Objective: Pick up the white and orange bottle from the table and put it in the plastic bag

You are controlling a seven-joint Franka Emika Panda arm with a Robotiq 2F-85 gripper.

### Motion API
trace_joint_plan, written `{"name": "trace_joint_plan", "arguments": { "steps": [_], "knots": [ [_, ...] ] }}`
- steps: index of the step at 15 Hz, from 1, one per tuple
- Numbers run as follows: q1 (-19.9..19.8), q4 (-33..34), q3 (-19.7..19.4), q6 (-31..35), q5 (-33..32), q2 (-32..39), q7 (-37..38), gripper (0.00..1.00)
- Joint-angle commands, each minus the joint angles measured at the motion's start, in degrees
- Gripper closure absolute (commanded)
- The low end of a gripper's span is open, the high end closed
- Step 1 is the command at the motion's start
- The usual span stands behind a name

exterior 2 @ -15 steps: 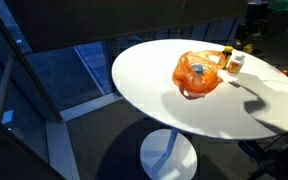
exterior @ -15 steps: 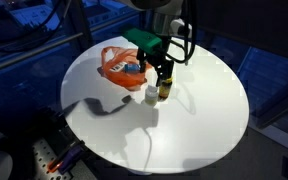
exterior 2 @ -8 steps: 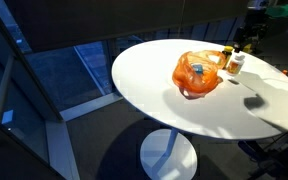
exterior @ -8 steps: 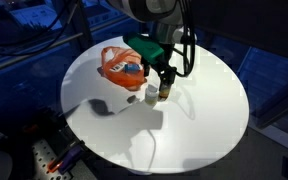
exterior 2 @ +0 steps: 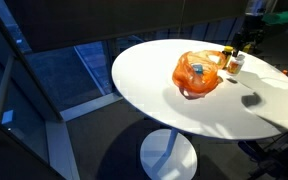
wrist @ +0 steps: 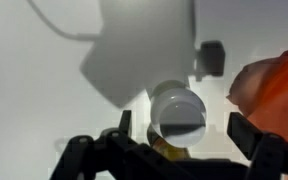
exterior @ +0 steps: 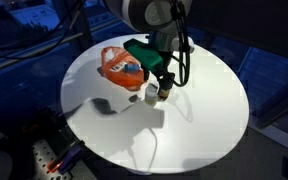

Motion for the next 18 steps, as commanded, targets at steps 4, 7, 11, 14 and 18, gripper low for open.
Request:
{"name": "trace_joint_plan", "arguments": {
  "steps": [4, 7, 11, 14, 18],
  "knots": [
    [-0.36, -0.02, 0.14, 0.76, 0.9, 0.28, -1.31, 0.6],
    [-0.57, 0.15, 0.45, -0.06, 1.62, -0.77, -1.75, 0.81],
    [0.13, -0.15, 0.87, -1.42, 1.71, -4.12, -1.3, 0.81],
    [1.48, -0.48, 1.21, -1.81, 1.01, -7.01, -0.25, 0.81],
    [3.75, -0.66, 2.35, -3.43, 0.88, -10.6, 0.26, 0.81]
  ]
}}
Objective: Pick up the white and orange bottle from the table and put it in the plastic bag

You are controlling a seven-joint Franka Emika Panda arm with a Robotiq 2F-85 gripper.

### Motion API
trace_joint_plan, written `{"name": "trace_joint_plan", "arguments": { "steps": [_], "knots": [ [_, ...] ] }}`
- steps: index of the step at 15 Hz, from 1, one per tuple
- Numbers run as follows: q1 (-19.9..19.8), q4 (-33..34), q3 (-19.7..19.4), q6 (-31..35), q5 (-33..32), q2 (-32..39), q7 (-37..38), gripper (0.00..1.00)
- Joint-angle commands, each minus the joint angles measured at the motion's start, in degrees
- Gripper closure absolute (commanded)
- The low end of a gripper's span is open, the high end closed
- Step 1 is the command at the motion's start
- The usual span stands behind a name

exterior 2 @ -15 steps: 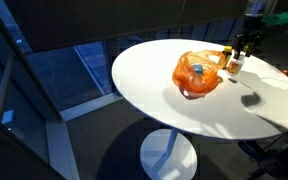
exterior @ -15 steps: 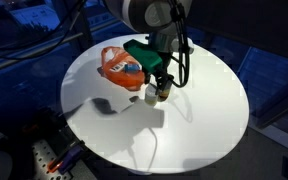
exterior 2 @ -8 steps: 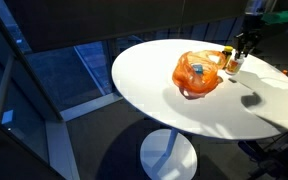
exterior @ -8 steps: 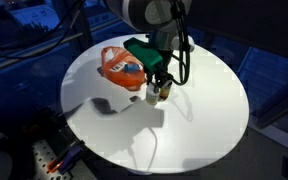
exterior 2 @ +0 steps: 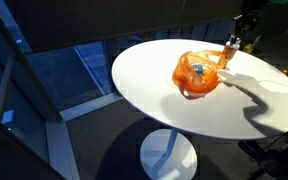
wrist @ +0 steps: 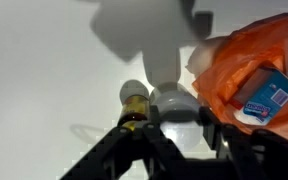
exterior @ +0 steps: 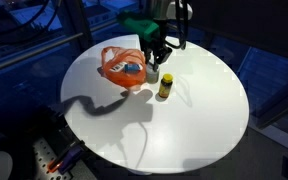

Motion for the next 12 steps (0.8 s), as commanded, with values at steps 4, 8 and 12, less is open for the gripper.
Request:
{"name": "trace_joint_plan", "arguments": {
  "steps": [4, 8, 12],
  "knots": [
    [3.64, -0.26, 2.33, -3.78, 0.62, -5.16, 0.79, 0.81],
    [5.68, 0.14, 4.05, -3.72, 1.22, -4.8, 0.88, 0.81],
    [7.79, 0.13, 5.8, -3.01, 0.99, -4.08, 1.82, 0.81]
  ]
}}
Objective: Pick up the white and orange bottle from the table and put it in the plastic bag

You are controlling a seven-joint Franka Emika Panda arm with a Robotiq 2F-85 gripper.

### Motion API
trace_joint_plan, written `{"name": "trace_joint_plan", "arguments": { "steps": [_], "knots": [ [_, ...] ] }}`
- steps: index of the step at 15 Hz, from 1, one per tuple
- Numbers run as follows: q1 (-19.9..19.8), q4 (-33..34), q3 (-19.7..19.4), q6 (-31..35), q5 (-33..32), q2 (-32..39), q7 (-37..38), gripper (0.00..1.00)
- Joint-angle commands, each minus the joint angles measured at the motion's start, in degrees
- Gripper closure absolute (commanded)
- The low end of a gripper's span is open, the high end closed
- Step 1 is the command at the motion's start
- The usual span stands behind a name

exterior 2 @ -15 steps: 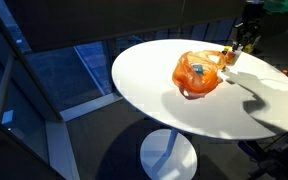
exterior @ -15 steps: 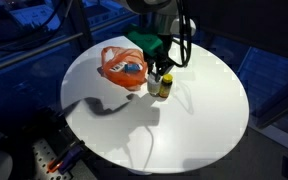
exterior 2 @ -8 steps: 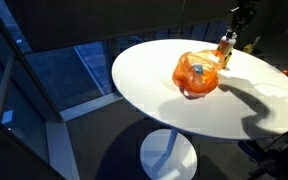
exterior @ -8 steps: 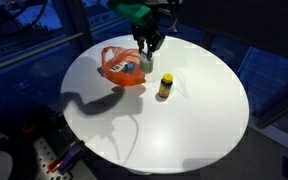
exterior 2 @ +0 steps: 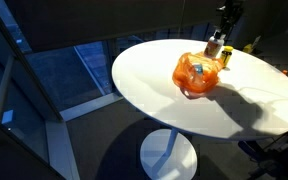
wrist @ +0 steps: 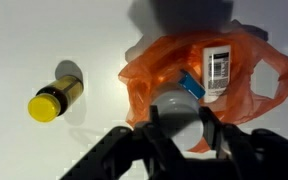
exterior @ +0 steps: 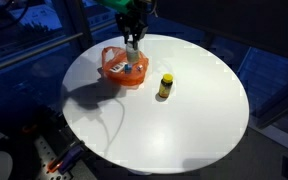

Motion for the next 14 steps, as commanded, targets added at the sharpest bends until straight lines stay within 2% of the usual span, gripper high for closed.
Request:
{"name": "trace_joint_plan", "arguments": {
  "steps": [1, 7, 14],
  "knots": [
    [1.61, 0.01, 1.36, 0.34, 0.66, 0.21, 1.74, 0.81],
    [4.03, 1.38, 2.74, 1.3, 0.22, 3.29, 3.86, 0.81],
    [5.52, 6.41, 2.84, 1.08, -0.07, 9.27, 6.46, 0.81]
  ]
}}
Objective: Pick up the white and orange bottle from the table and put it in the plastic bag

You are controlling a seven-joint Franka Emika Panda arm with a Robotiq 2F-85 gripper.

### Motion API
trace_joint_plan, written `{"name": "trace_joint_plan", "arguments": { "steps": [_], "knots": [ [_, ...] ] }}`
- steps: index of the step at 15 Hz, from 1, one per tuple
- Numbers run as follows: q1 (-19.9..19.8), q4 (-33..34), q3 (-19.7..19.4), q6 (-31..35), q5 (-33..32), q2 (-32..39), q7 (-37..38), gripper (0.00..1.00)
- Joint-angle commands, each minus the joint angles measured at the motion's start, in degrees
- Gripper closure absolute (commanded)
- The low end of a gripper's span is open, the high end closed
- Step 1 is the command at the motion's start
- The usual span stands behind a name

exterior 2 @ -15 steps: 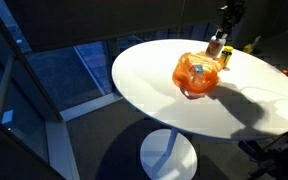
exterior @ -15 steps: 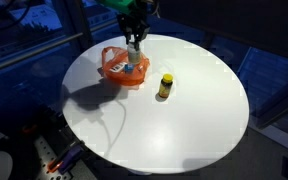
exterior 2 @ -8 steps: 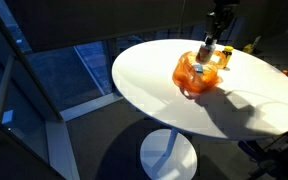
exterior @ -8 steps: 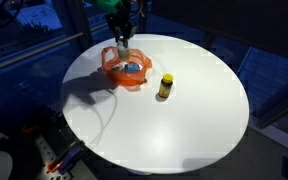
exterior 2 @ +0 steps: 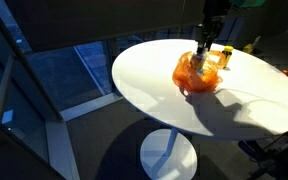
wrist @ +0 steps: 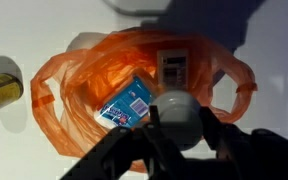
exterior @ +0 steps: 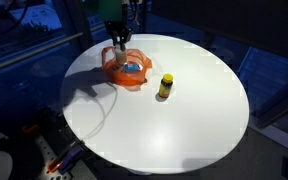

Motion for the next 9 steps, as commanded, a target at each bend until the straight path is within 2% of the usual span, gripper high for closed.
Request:
{"name": "trace_joint_plan", "arguments": {
  "steps": [1, 9],
  "knots": [
    [0.63, 4.82, 0.08, -0.6, -0.17, 3.92, 2.38, 0.81],
    [1.9, 12.79, -0.86, -0.85, -1.18, 11.92, 5.42, 0.81]
  ]
}}
